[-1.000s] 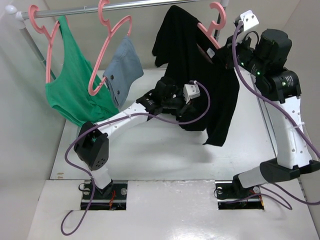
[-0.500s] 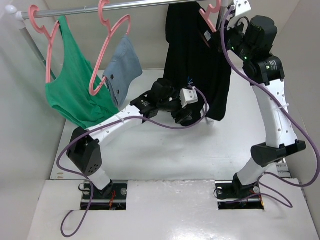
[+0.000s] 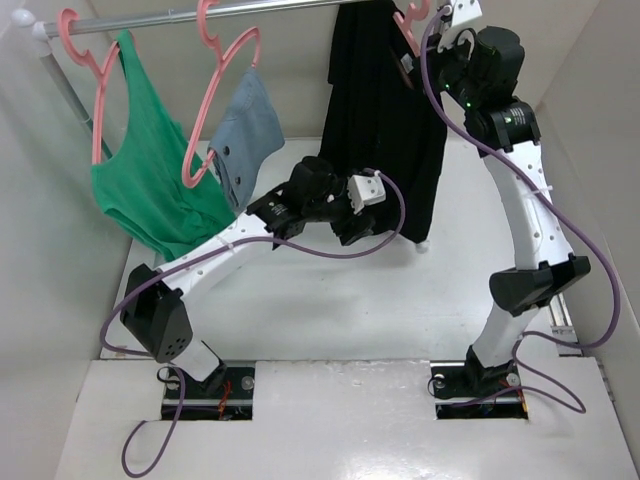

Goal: Place the t-shirt on the hanger
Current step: Hang the hanger with tshirt onto the clothesline

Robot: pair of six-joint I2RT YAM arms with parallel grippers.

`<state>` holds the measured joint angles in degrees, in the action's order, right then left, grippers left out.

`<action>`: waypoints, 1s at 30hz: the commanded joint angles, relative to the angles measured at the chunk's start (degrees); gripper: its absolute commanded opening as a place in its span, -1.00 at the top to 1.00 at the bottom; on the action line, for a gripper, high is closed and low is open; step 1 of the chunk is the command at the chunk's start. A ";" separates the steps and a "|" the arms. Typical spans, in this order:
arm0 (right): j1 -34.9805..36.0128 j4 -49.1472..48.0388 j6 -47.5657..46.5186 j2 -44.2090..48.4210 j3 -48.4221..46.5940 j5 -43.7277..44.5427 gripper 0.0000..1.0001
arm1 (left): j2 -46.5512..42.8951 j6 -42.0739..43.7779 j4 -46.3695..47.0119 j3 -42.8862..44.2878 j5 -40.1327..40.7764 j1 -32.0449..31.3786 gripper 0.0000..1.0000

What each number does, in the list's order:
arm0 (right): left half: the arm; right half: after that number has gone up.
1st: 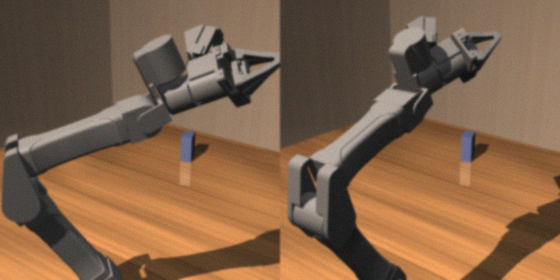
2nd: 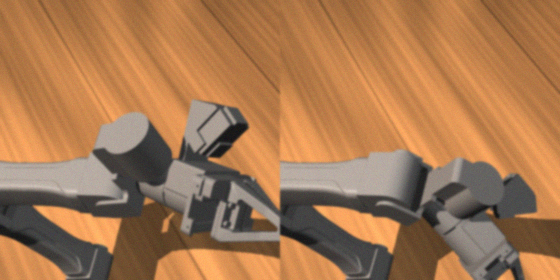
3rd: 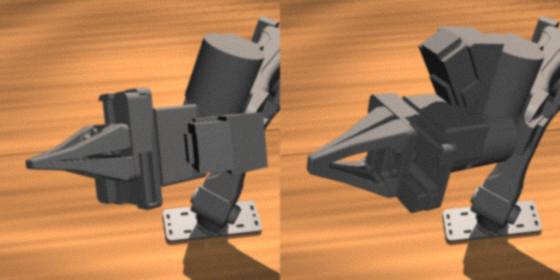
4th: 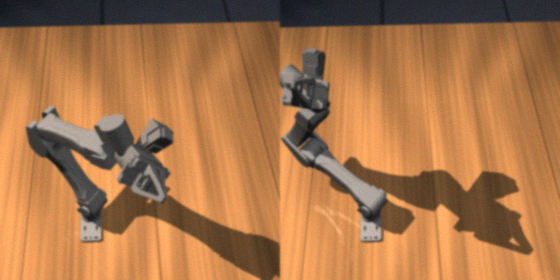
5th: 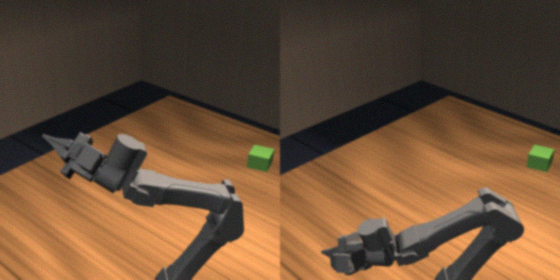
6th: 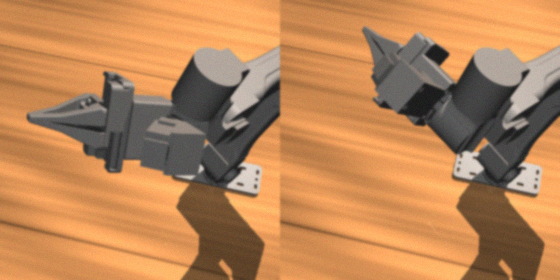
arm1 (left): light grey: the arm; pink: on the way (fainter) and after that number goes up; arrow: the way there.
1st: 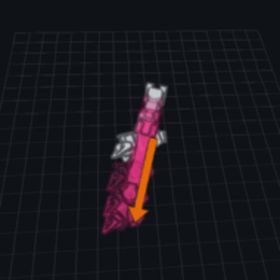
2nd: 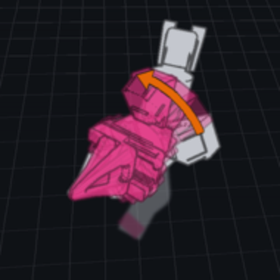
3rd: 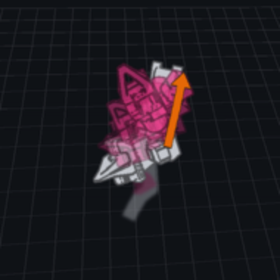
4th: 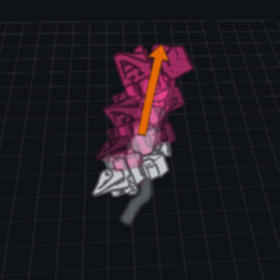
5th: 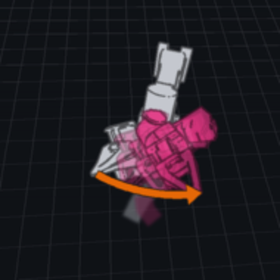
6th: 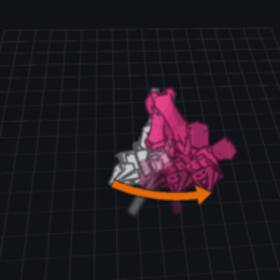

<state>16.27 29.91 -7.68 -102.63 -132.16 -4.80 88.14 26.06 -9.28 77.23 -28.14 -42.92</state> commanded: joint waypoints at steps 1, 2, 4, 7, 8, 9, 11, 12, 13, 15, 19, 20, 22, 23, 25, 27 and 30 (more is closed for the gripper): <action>1.04 -8.37 0.92 1.64 0.66 1.11 1.00 | -3.24 0.57 0.40 -1.46 0.81 -0.06 -0.38; 1.04 -8.99 1.44 2.43 2.94 1.11 1.00 | -3.24 1.09 0.40 -1.47 0.81 -0.06 -0.38; 1.66 -8.99 1.44 3.13 4.62 1.11 1.00 | -3.76 1.09 0.40 -1.99 1.33 -0.06 -0.38; 2.18 -8.47 1.44 5.50 7.87 0.49 1.00 | -4.37 1.62 0.40 -2.52 1.33 -0.06 -0.38; 2.18 -8.47 1.44 6.47 9.01 0.49 1.00 | -4.38 1.62 0.40 -2.52 1.33 -0.06 -0.38; 2.71 -8.47 1.44 8.83 11.46 0.49 0.95 | -4.38 1.62 0.40 -2.52 1.33 -0.06 -0.38; 2.71 -8.47 1.44 11.47 14.11 1.02 0.34 | -4.99 1.62 0.40 -2.52 1.33 -0.06 -0.38; 2.71 -7.94 0.57 14.36 16.73 1.02 0.16 | -5.52 1.62 0.40 -3.05 1.86 -0.06 -0.38; 2.71 -7.94 -0.57 15.87 18.06 1.02 -0.11 | -5.52 1.62 0.40 -3.05 1.86 -0.06 -0.38; 2.71 -7.94 -1.80 18.85 20.44 1.02 -0.52 | -6.14 0.93 -0.21 -3.05 1.86 0.99 -0.38; 3.33 -6.37 -5.93 27.72 25.53 3.65 -1.00 | -7.45 -0.22 -0.83 -2.35 2.39 2.74 -0.41; 3.33 -5.83 -7.59 29.23 26.07 4.44 -1.00 | -7.45 -0.22 -0.83 -1.83 2.39 3.53 -0.41; 3.33 -4.18 -9.18 31.95 26.60 6.90 -1.00 | -8.68 -0.83 -0.83 -1.82 3.09 4.59 -0.41; 3.33 -3.64 -10.24 34.84 27.91 7.60 -1.00 | -8.68 -0.84 -0.83 -2.43 3.09 5.47 -0.41; 3.33 -2.85 -10.77 37.93 29.40 7.61 -1.00 | -10.35 -0.84 -0.83 -3.39 4.58 6.08 -0.41; 3.33 -2.31 -11.39 42.67 33.18 6.74 -1.00 | -10.88 -1.45 -0.83 -5.33 5.72 6.09 -0.41; 3.33 -2.31 -11.39 48.03 41.93 1.74 -1.00 | -13.51 -3.91 1.80 -9.02 9.50 6.09 -0.44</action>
<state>19.22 26.20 -17.63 -57.30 -96.75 -0.30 77.89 24.99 -9.67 71.02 -21.91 -36.64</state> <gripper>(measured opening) 0.995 0.712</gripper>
